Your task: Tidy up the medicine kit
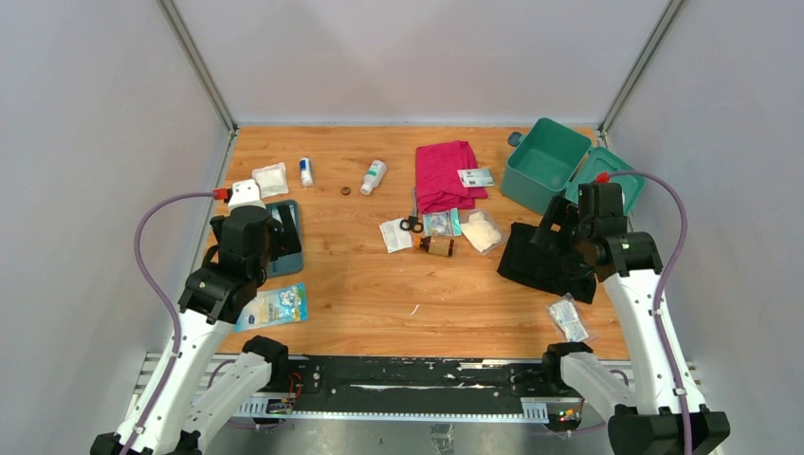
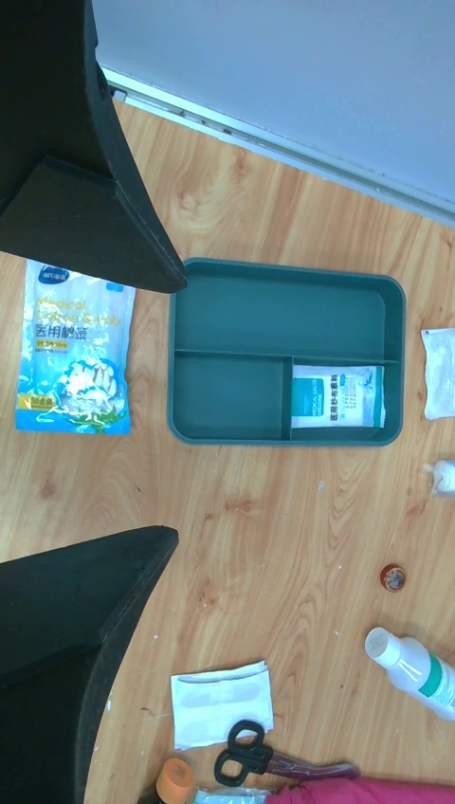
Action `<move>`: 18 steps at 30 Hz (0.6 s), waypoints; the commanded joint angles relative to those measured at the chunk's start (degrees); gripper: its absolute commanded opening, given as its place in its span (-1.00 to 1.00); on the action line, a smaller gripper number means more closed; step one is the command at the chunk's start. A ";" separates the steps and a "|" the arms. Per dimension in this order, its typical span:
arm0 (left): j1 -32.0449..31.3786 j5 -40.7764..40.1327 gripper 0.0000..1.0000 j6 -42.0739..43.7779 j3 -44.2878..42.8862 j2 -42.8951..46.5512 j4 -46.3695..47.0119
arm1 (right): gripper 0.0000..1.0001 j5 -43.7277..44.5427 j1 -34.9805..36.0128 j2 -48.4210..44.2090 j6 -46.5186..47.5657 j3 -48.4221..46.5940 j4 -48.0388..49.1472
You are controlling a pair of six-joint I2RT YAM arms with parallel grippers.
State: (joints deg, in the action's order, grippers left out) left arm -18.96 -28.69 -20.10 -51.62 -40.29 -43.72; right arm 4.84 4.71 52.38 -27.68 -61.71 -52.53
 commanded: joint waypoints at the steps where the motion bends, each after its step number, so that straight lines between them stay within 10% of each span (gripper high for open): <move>1: -0.38 -0.06 1.00 0.32 0.81 0.00 1.36 | 0.99 5.61 -1.01 0.22 -5.57 2.43 -3.93; 18: -0.37 7.47 0.87 0.32 1.18 -0.90 1.54 | 0.90 12.65 -1.19 4.94 -24.37 12.43 -3.98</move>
State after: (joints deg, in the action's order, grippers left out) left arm -18.96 -24.80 -20.12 -51.29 -41.15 -43.33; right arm 14.70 4.47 56.18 -47.27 -50.63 -58.19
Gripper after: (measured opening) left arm 0.955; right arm 0.957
